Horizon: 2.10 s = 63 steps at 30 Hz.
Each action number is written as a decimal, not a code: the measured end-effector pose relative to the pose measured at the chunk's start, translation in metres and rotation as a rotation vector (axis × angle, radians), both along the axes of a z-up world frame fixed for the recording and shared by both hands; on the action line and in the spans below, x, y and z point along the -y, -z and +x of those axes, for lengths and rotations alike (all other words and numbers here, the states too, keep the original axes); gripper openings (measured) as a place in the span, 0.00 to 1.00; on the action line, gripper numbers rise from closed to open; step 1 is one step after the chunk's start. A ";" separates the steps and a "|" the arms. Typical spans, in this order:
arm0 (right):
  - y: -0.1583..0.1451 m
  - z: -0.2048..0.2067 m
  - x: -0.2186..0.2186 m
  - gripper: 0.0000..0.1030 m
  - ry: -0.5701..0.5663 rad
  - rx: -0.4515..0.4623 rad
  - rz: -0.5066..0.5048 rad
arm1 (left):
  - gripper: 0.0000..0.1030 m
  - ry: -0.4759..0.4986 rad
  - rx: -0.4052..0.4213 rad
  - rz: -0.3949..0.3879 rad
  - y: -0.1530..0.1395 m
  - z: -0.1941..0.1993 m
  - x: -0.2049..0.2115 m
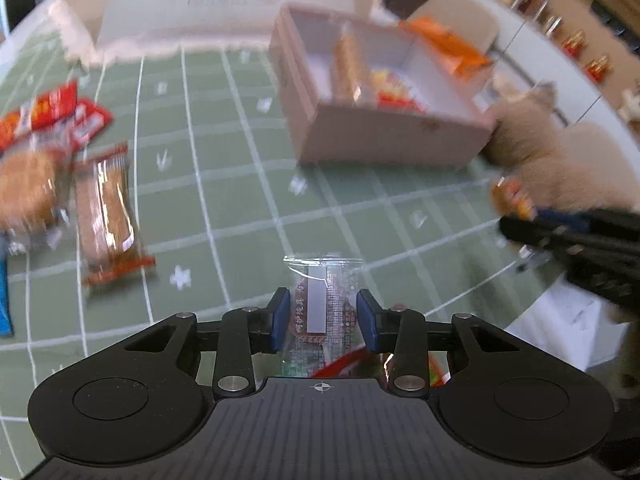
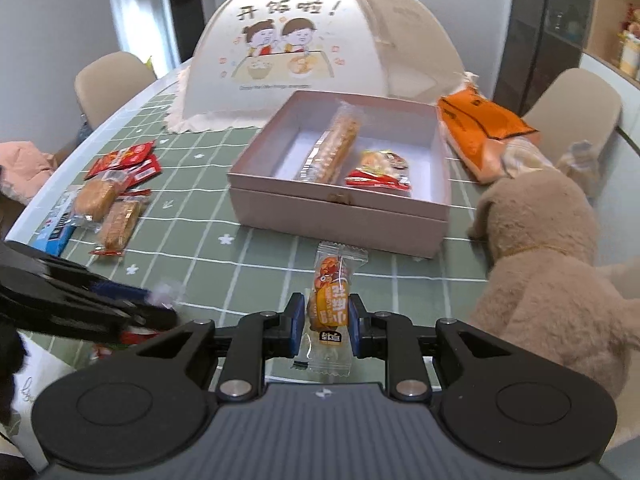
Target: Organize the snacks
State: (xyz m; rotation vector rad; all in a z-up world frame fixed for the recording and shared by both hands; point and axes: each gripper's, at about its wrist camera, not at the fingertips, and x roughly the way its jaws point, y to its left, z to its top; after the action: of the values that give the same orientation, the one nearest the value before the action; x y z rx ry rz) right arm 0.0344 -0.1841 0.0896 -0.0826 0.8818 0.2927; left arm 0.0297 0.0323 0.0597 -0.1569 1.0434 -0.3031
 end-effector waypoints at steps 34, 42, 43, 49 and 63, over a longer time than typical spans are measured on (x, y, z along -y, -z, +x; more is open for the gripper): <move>-0.054 0.129 -0.025 0.55 0.067 0.296 -0.081 | 0.42 -0.421 0.285 -0.229 -0.043 0.058 -0.118; -0.020 0.105 -0.070 0.55 -0.097 0.075 0.092 | 0.42 -0.679 0.182 -0.107 -0.015 0.046 -0.207; -0.014 0.101 -0.074 0.55 -0.110 0.031 0.119 | 0.42 -0.681 0.164 -0.094 -0.010 0.045 -0.210; 0.007 0.076 -0.104 0.55 -0.186 -0.065 0.148 | 0.45 -0.560 0.106 -0.075 0.017 0.052 -0.191; 0.046 0.082 -0.204 0.55 -0.363 -0.149 0.134 | 0.41 -0.374 0.051 -0.204 0.010 0.021 -0.187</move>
State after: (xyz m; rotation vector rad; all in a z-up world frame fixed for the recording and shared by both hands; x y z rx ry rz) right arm 0.1164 0.0201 0.0436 -0.0970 0.9910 0.7037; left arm 0.0511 0.2189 0.0499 -0.5182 0.9100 -0.0721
